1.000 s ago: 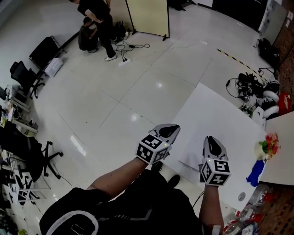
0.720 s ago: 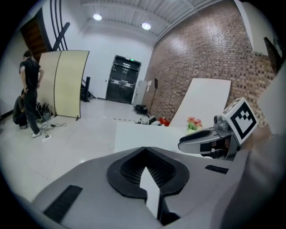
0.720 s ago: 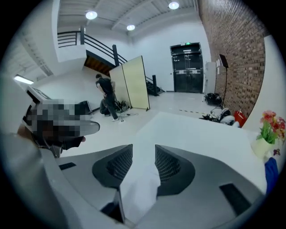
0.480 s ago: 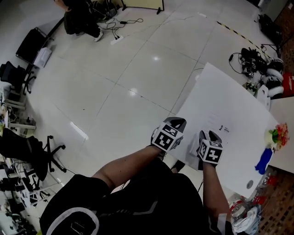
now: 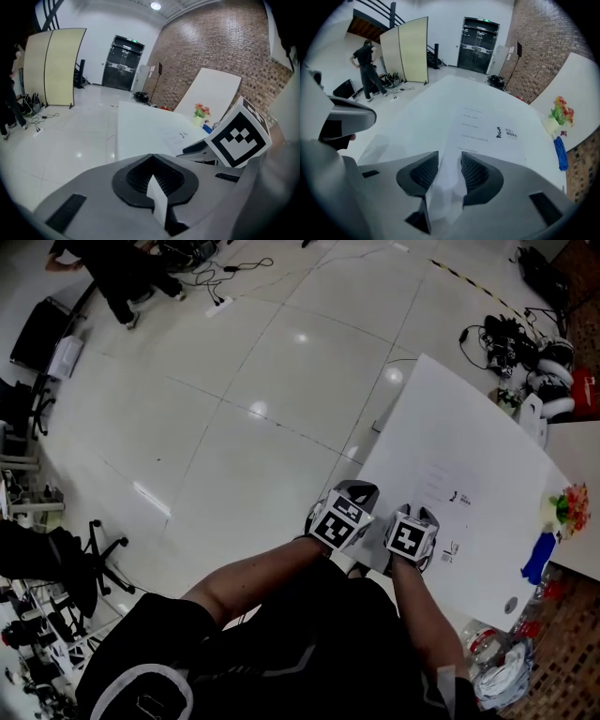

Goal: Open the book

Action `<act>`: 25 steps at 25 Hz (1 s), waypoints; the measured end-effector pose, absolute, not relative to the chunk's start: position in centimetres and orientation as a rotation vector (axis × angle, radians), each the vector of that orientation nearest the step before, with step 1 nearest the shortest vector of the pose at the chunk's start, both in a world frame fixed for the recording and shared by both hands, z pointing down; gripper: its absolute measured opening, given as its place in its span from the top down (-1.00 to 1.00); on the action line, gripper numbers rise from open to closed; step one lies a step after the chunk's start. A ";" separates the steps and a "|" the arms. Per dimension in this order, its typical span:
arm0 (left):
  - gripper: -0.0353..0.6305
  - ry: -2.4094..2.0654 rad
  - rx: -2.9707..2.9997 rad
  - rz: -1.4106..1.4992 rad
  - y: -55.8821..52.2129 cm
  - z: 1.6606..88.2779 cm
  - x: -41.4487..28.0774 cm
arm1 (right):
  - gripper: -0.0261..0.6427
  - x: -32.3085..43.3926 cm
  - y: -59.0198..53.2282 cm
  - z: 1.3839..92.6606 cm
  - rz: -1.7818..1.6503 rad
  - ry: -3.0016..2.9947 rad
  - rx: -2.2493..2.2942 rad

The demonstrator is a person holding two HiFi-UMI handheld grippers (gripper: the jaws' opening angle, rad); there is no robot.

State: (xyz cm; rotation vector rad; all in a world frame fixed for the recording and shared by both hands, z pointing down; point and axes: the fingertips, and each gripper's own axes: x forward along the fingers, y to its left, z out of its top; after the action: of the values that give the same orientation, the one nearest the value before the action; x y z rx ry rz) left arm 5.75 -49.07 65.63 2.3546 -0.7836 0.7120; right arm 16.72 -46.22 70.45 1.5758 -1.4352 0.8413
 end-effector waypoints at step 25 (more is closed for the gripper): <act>0.91 -0.724 2.455 0.706 -48.9 65.9 6.8 | 0.81 17.2 -46.5 69.8 0.937 -1.453 1.637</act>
State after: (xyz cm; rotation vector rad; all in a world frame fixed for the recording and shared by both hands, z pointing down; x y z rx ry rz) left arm 6.78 -48.90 65.87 2.4546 -0.7242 0.7062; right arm 17.18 -46.53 69.83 1.6373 -1.4530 0.9375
